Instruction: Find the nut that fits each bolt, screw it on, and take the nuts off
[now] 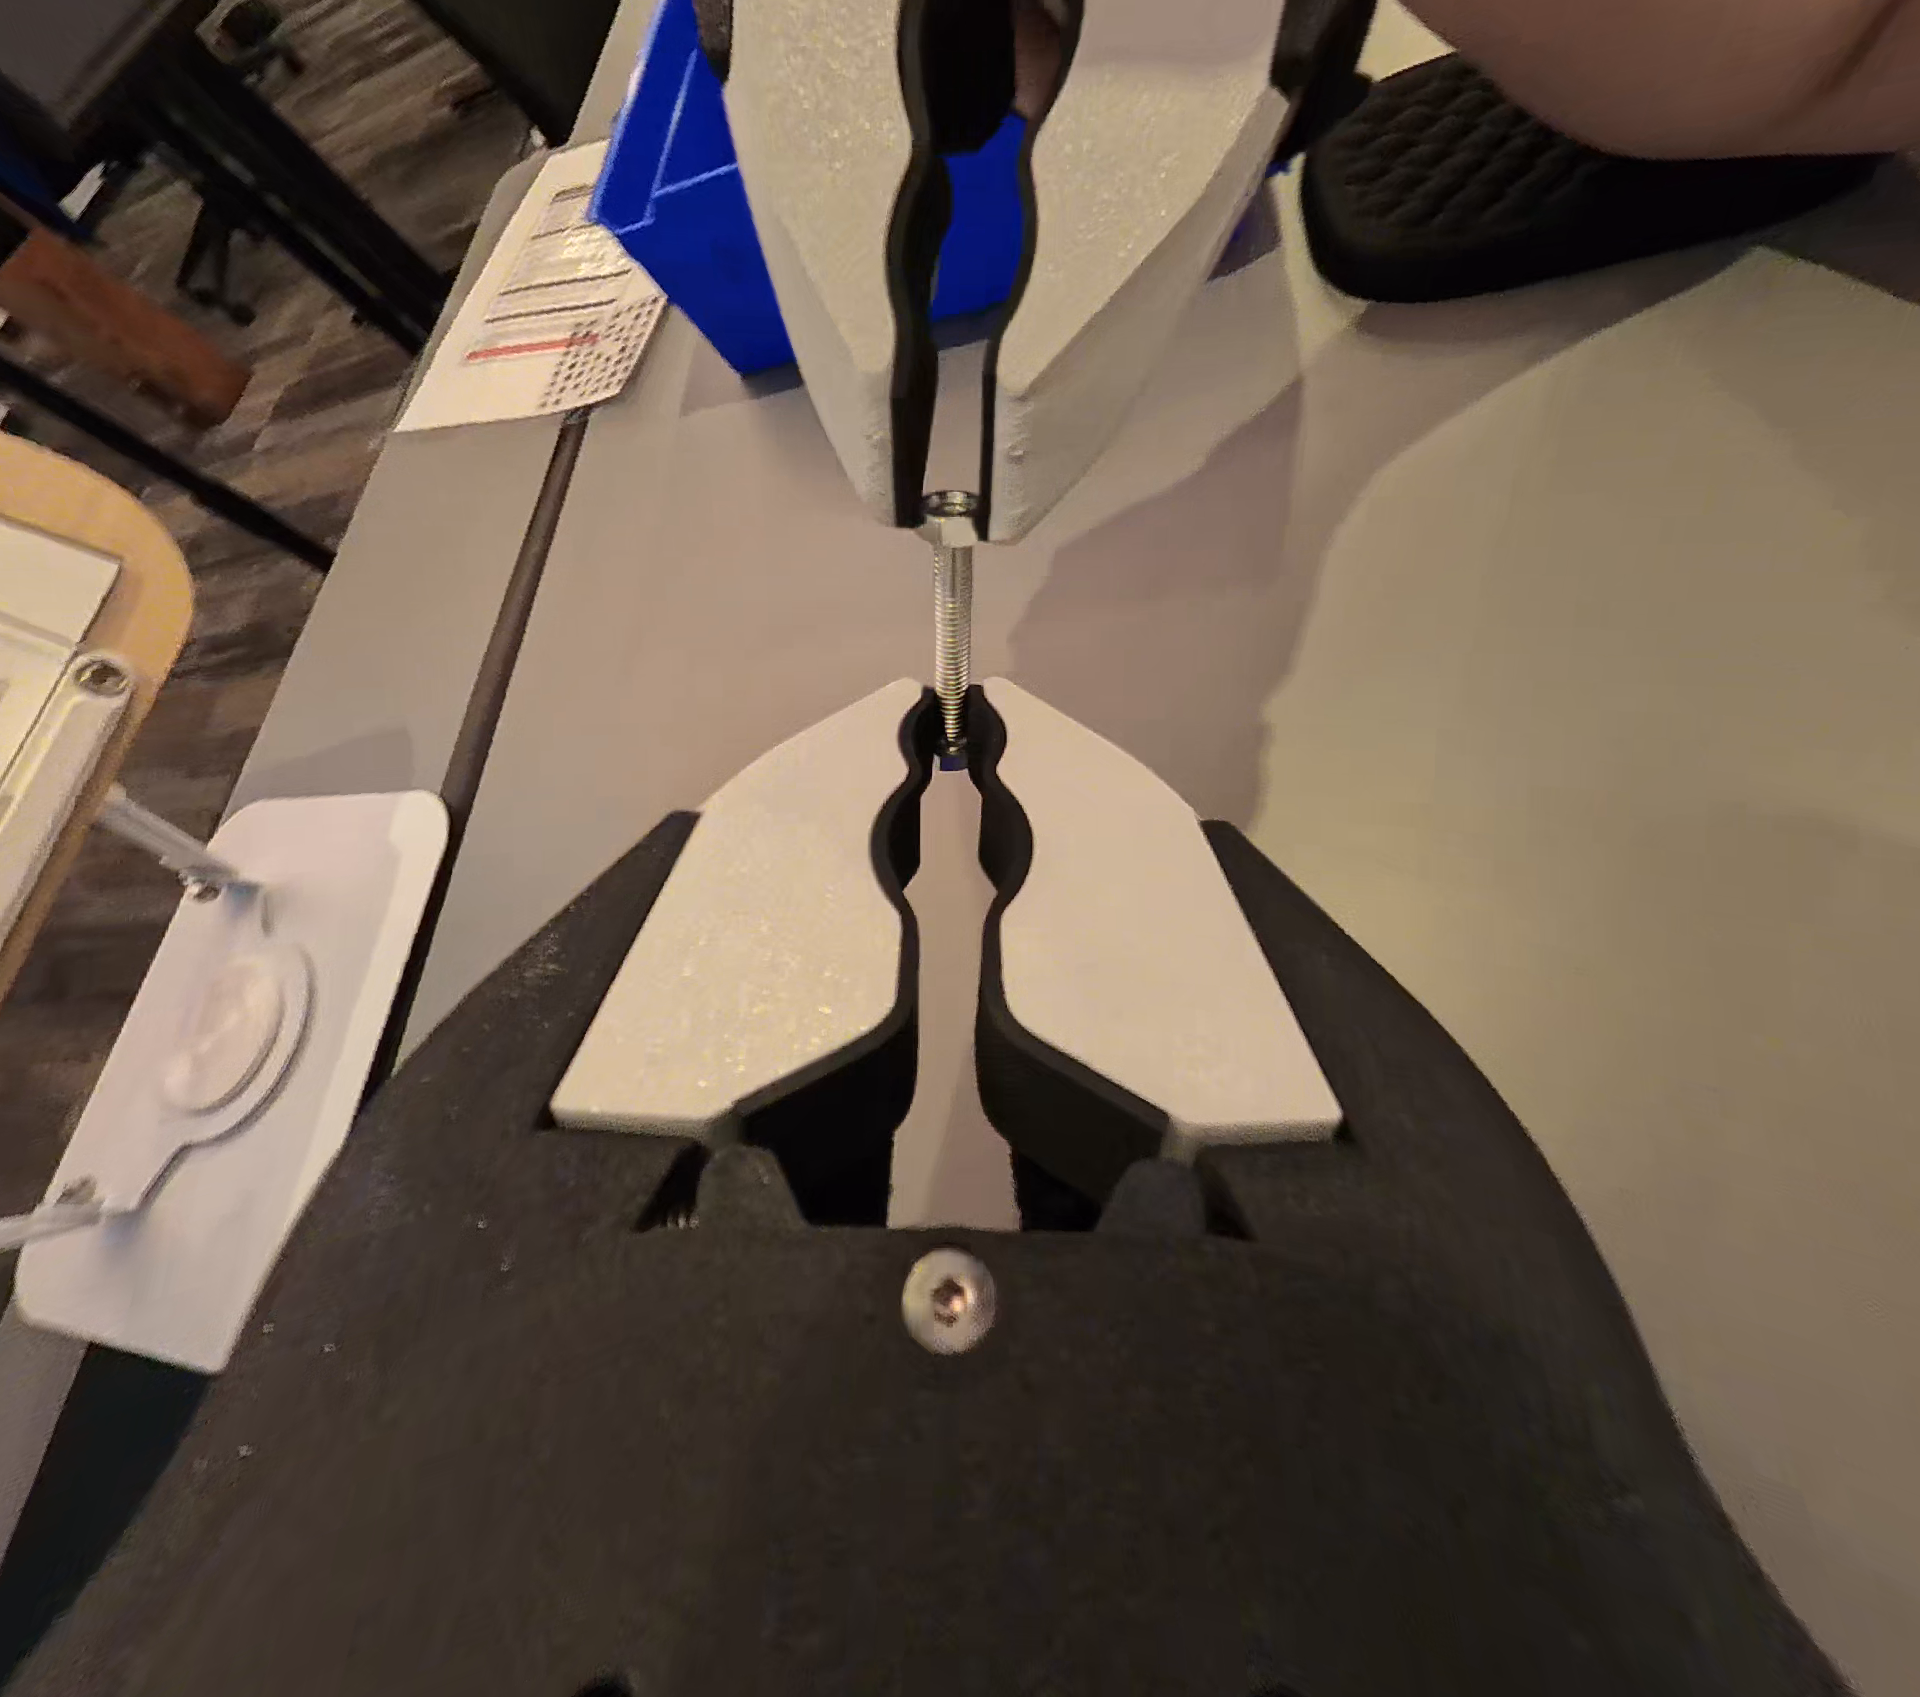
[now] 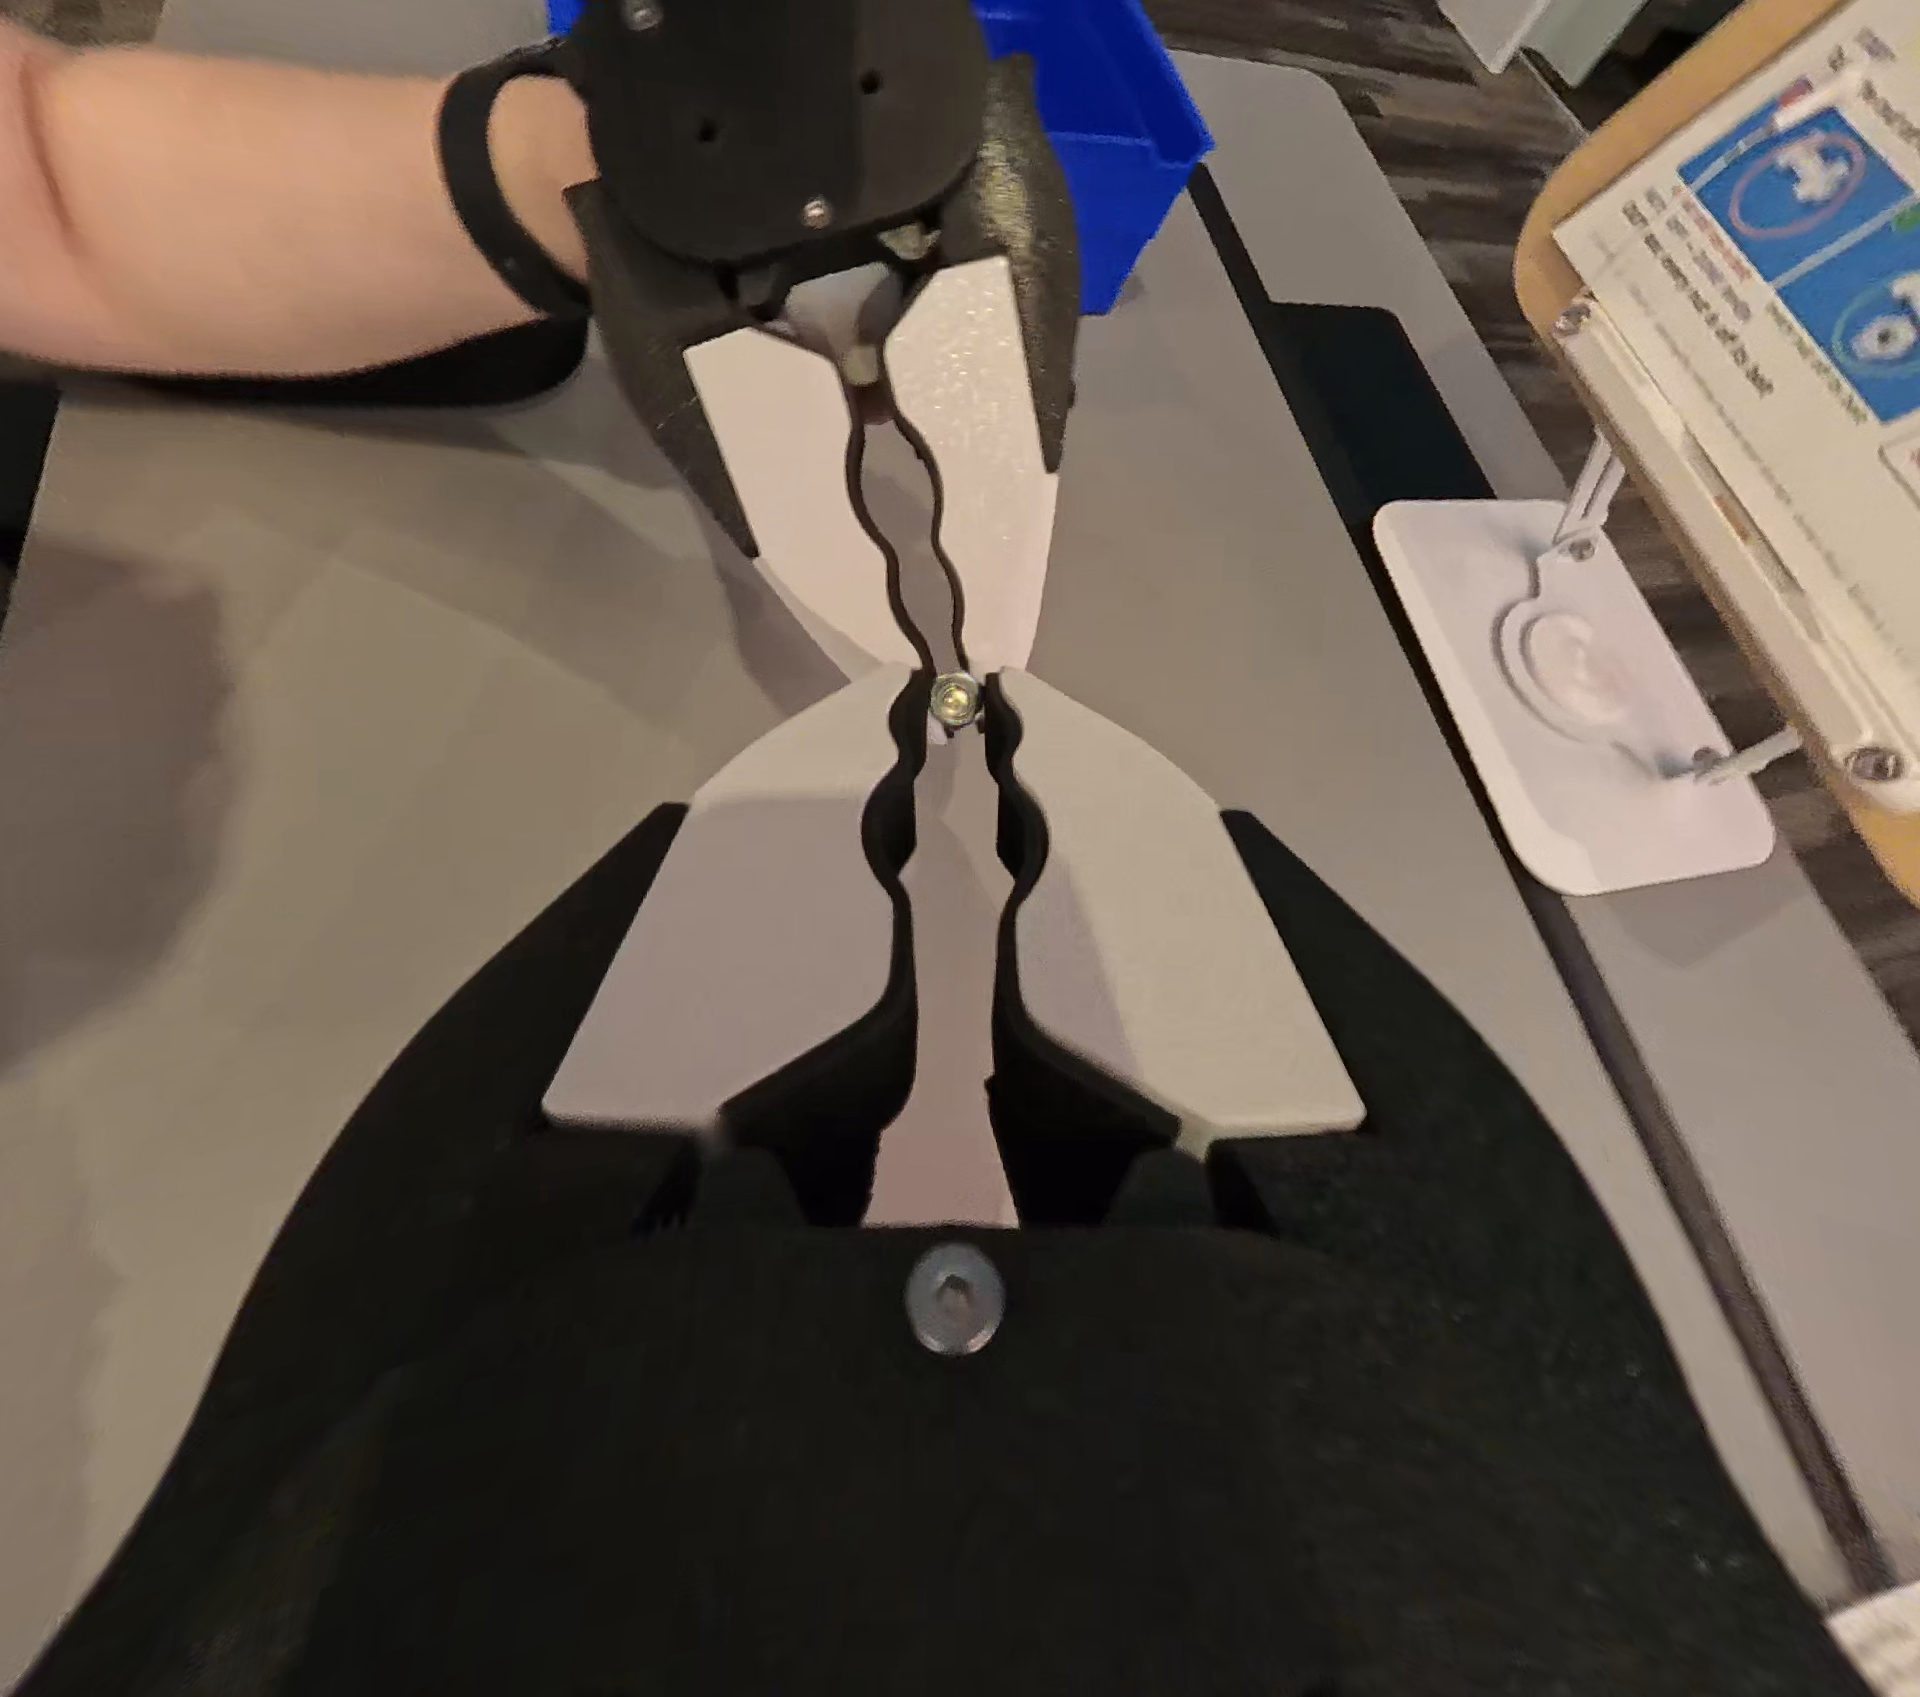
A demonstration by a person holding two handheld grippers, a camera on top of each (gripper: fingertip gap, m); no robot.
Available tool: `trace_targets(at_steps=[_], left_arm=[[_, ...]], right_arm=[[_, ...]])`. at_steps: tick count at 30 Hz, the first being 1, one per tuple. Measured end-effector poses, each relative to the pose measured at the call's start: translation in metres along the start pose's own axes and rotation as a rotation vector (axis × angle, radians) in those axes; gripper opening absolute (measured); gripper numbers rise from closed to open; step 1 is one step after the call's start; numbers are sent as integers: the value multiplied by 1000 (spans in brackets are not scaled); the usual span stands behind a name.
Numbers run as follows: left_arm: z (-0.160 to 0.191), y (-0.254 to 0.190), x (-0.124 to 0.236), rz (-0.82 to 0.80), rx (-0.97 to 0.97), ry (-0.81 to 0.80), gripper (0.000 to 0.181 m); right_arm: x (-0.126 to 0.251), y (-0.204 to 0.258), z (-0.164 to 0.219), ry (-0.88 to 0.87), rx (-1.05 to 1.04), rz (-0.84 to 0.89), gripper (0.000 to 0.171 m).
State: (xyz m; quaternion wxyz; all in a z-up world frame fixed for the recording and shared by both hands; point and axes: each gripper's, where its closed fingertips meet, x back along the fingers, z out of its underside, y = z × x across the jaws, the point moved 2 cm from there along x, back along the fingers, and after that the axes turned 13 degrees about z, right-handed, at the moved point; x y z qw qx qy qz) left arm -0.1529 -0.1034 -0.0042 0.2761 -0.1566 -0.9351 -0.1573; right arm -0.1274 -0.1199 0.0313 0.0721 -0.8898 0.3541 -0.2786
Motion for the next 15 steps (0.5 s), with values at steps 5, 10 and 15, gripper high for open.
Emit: trace_targets(at_steps=[5, 10, 15], left_arm=[[2, 10, 3, -81, 43, 32, 5], [5, 14, 3, -113, 56, 64, 5], [3, 13, 5, -102, 55, 44, 5]], right_arm=[[-6, -11, -1, 13, -204, 51, 10], [-11, -13, 1, 45, -262, 120, 10], [-10, -12, 0, 41, -280, 120, 10]])
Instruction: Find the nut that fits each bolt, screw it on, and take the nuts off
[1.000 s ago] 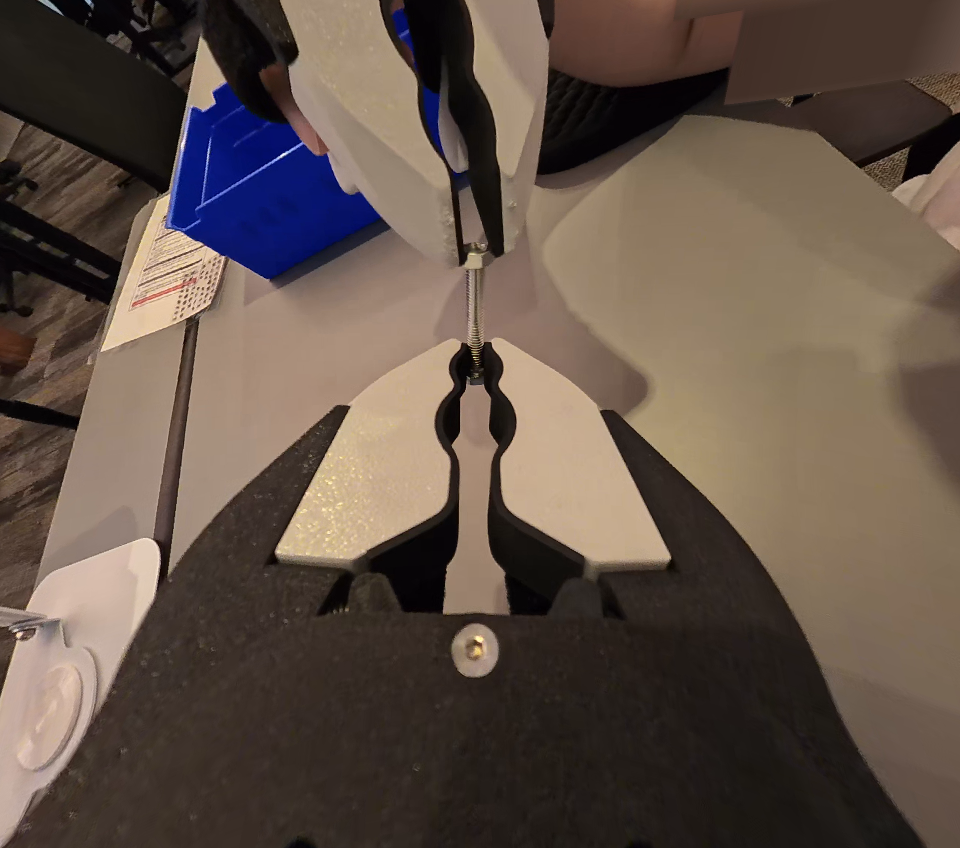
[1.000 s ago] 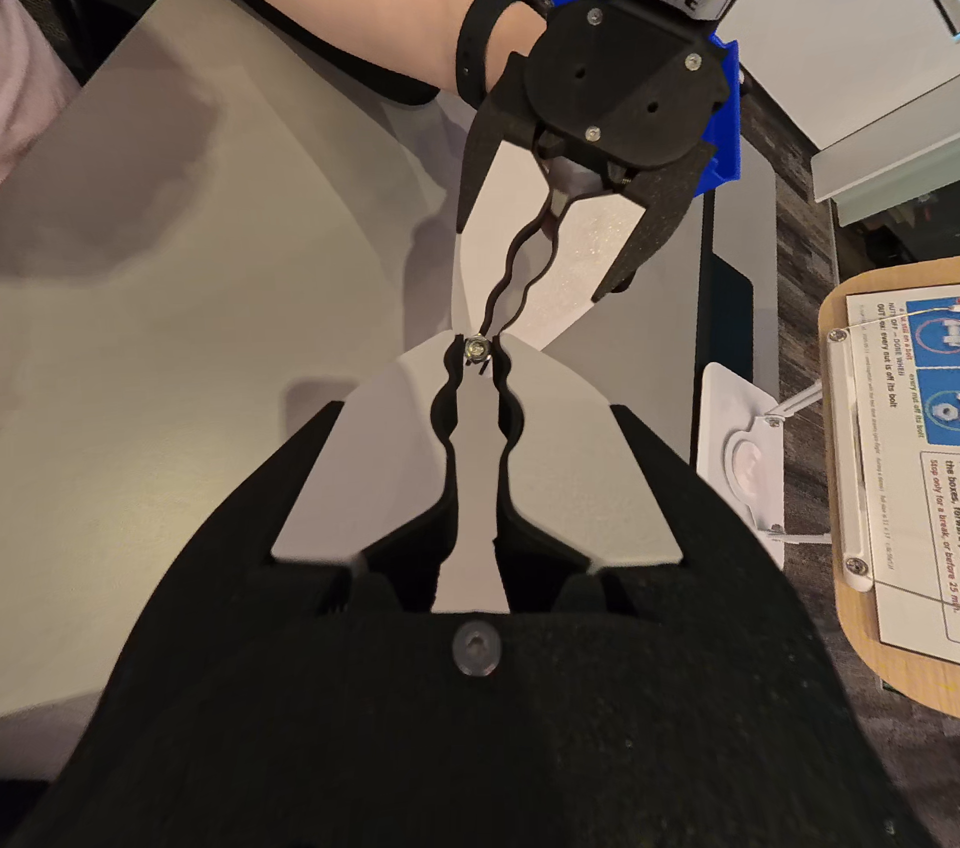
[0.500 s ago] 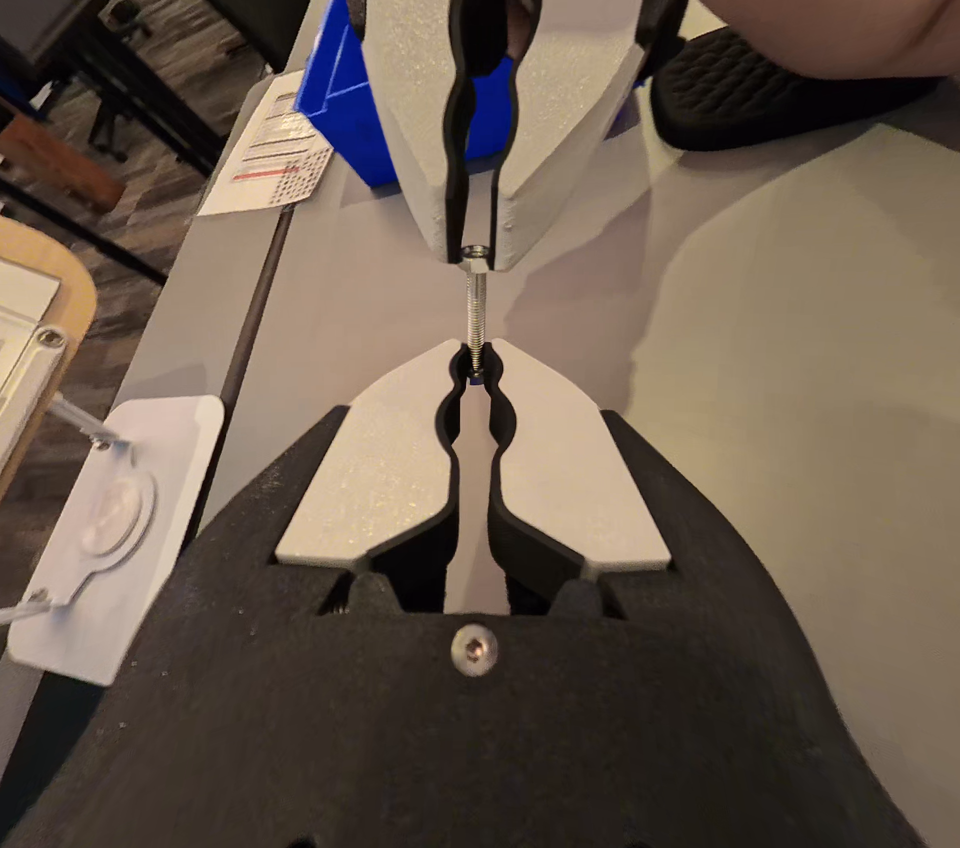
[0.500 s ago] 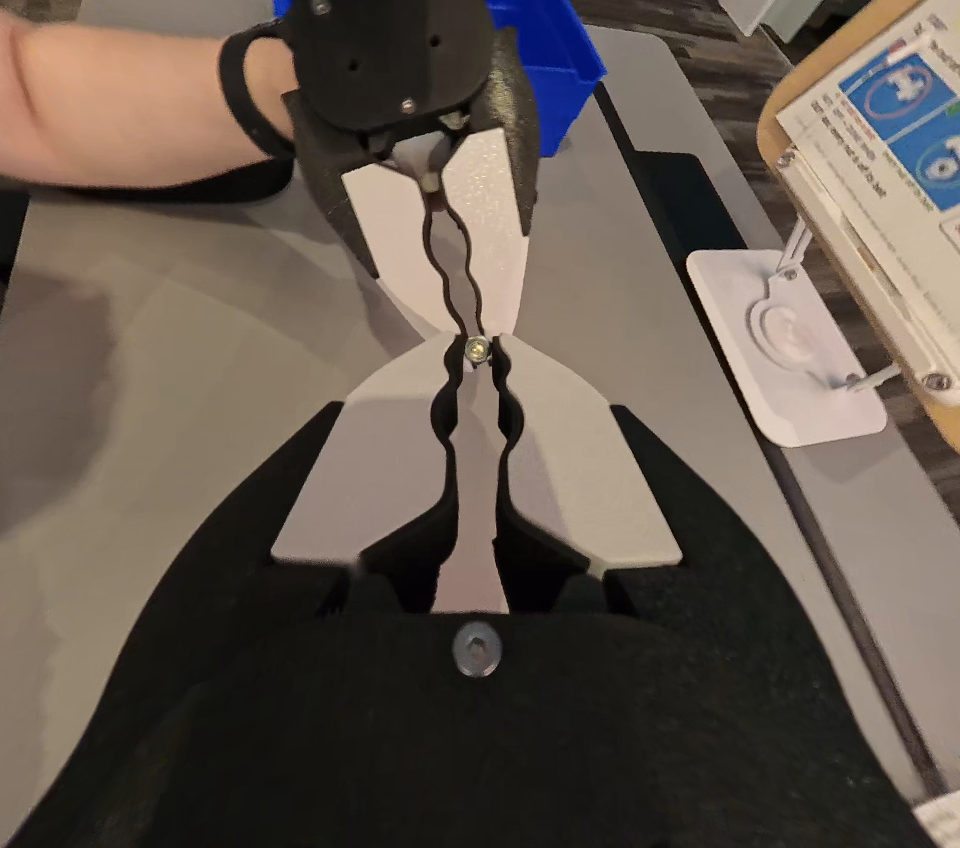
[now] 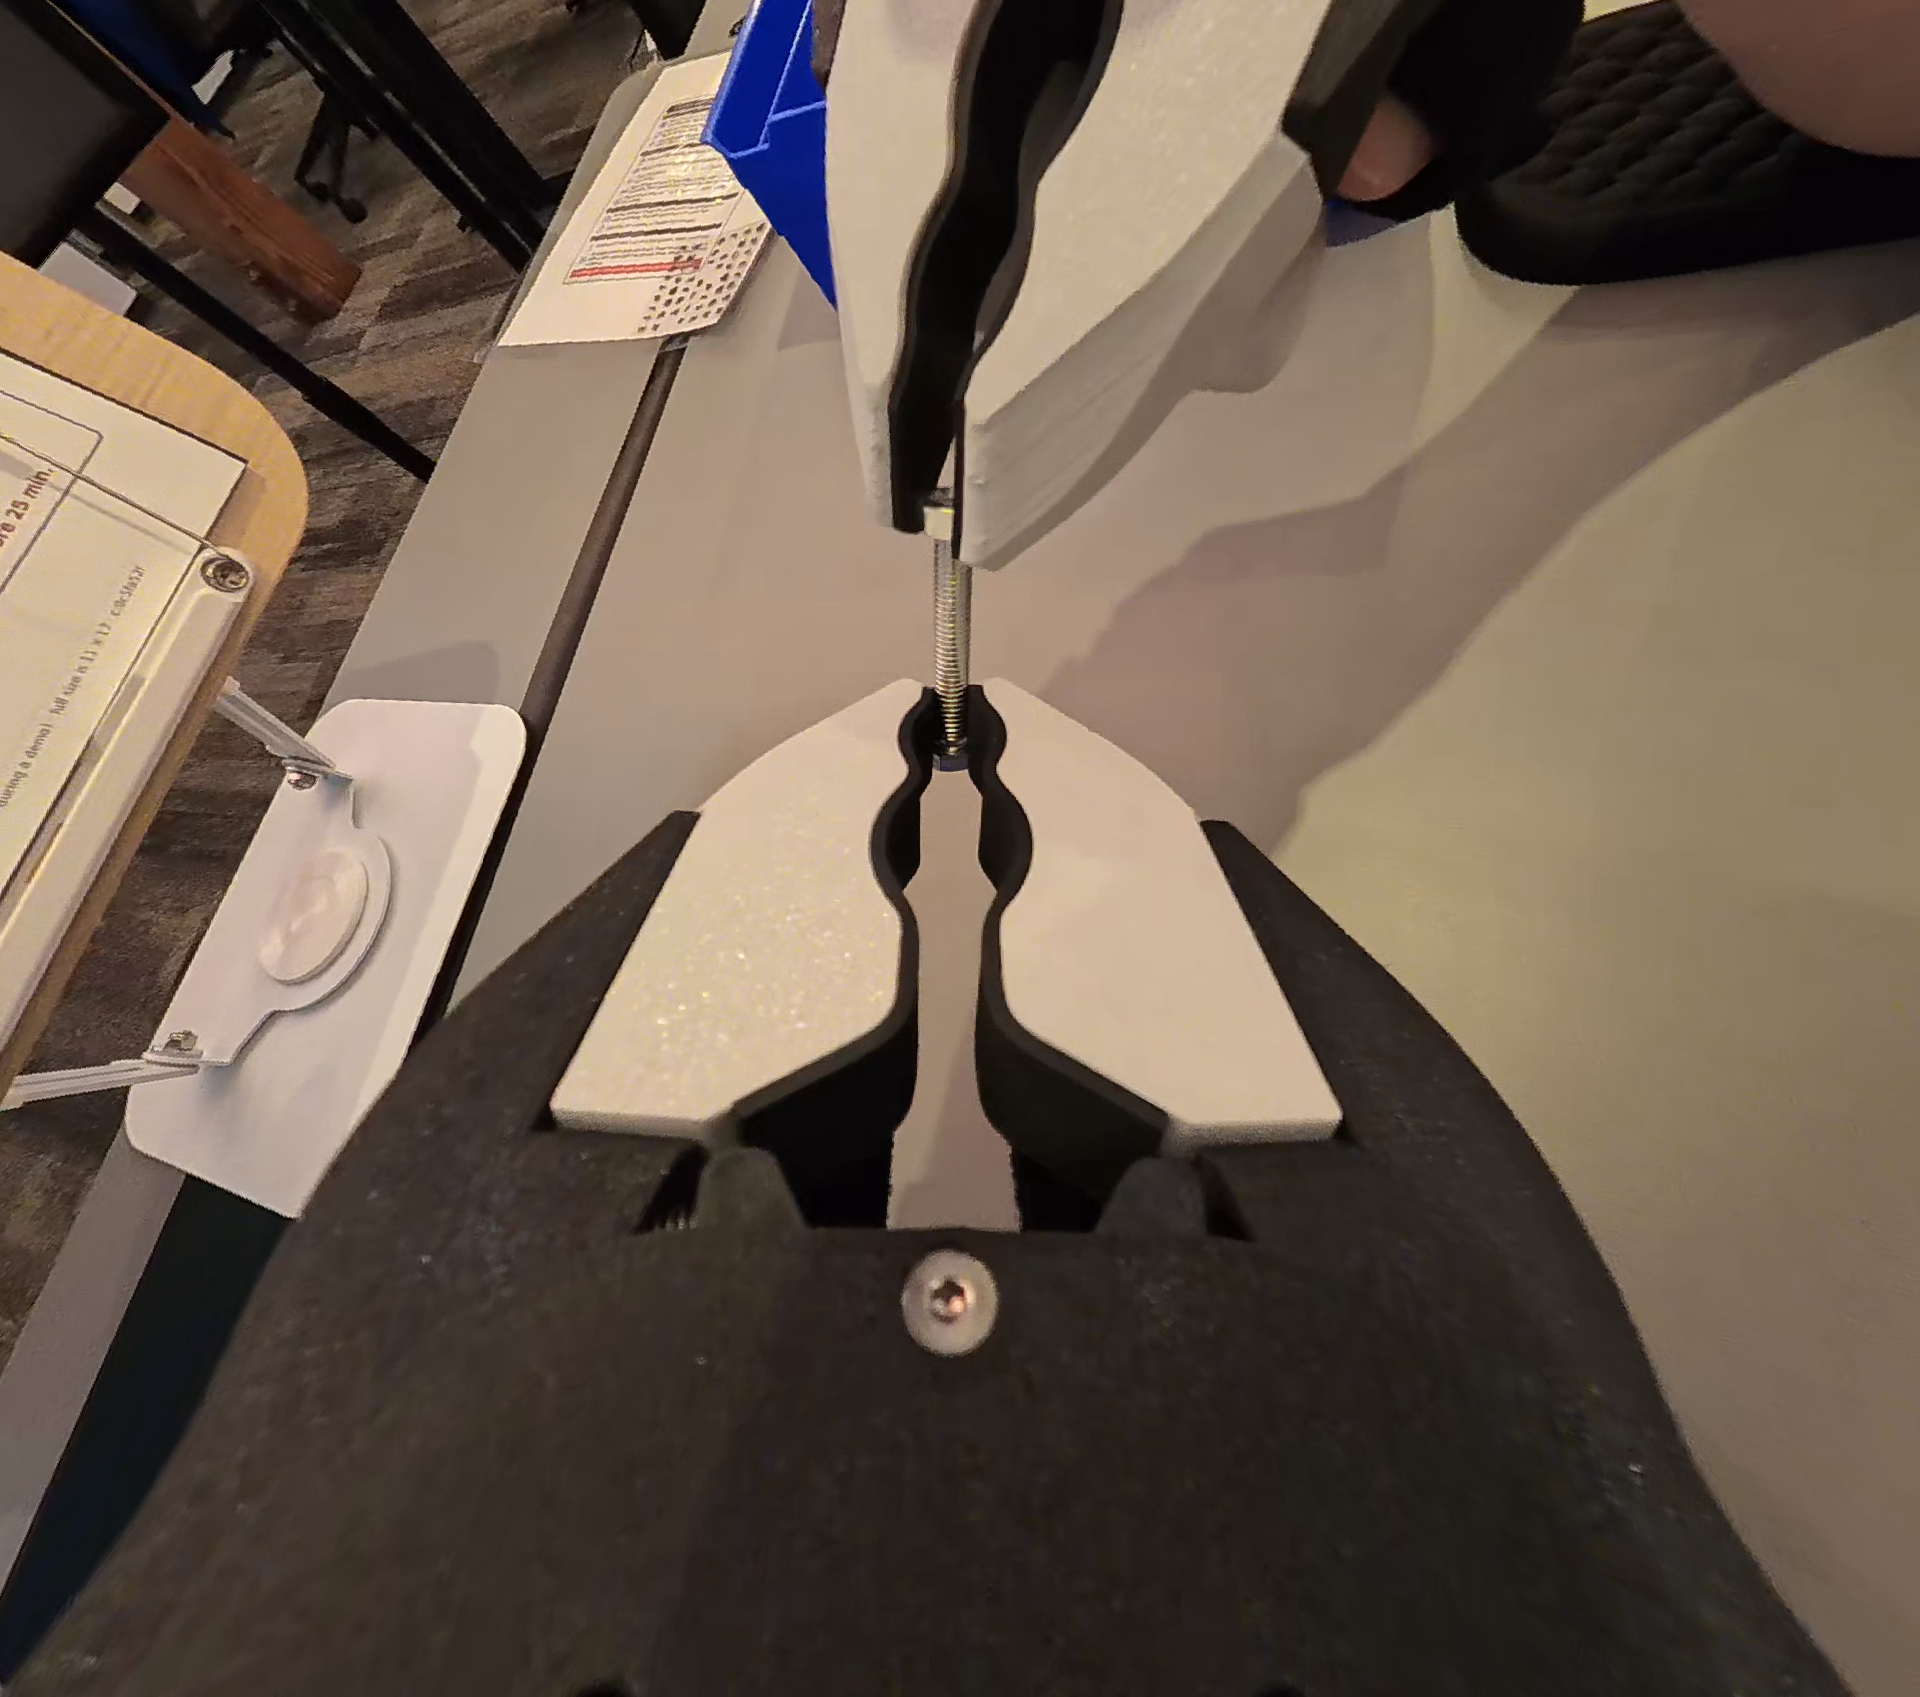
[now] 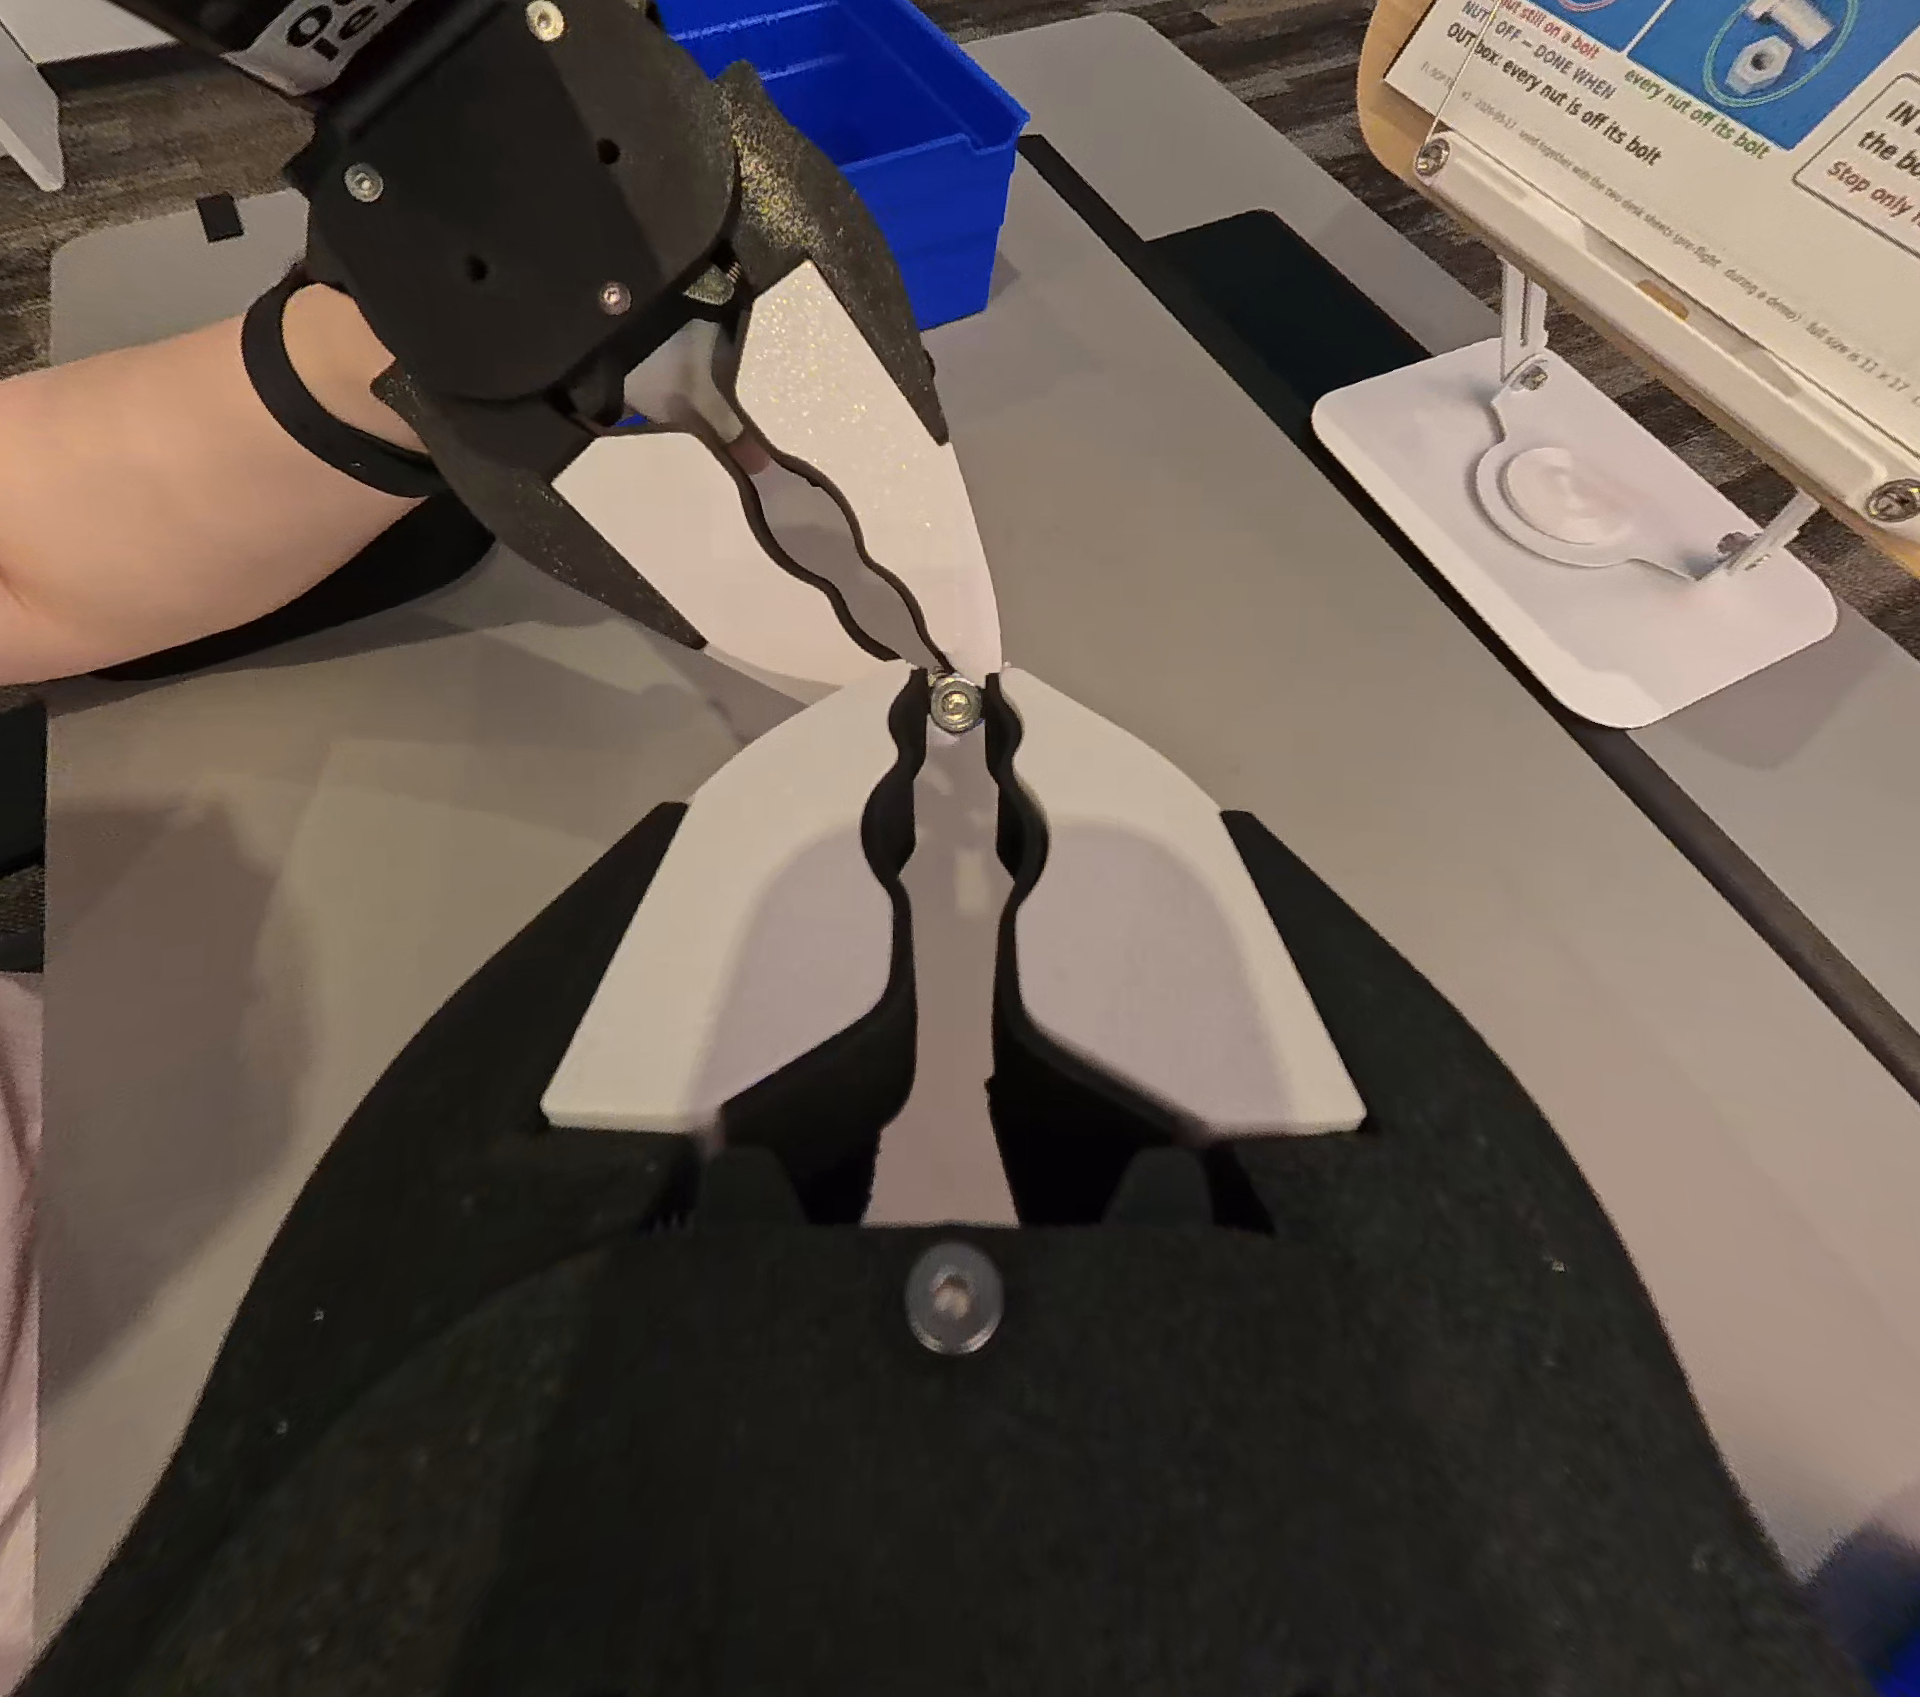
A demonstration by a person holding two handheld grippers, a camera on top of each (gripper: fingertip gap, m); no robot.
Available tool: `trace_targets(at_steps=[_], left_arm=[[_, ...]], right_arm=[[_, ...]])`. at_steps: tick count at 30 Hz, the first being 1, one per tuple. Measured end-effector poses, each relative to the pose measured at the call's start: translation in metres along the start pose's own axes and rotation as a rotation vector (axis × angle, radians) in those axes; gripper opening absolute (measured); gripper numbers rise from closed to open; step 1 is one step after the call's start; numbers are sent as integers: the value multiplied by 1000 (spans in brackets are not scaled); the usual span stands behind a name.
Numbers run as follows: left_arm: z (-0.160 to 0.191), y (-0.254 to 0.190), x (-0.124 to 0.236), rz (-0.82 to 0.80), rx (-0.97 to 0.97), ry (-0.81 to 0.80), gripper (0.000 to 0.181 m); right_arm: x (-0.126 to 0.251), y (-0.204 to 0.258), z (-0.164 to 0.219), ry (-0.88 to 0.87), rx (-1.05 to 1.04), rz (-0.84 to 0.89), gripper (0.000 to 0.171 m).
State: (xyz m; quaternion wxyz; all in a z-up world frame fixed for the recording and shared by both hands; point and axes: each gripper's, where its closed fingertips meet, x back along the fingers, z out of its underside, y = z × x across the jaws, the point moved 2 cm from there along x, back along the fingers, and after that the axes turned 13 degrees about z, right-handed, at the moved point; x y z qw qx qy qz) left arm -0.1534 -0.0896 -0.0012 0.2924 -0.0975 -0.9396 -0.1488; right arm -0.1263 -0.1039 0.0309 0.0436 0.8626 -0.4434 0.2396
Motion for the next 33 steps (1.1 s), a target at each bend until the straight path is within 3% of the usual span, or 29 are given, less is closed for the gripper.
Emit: trace_targets(at_steps=[19, 26, 33], left_arm=[[-11, -5, 8, 34, -12, -85, 5], [-16, -7, 18, 78, -12, -143, 5], [-27, -23, 30, 242, -8, -276, 5]], right_arm=[[1, 7, -1, -6, 68, -5, 11], [5, 9, -3, -11, 130, -16, 21], [38, 17, -28, -268, 283, -129, 30]])
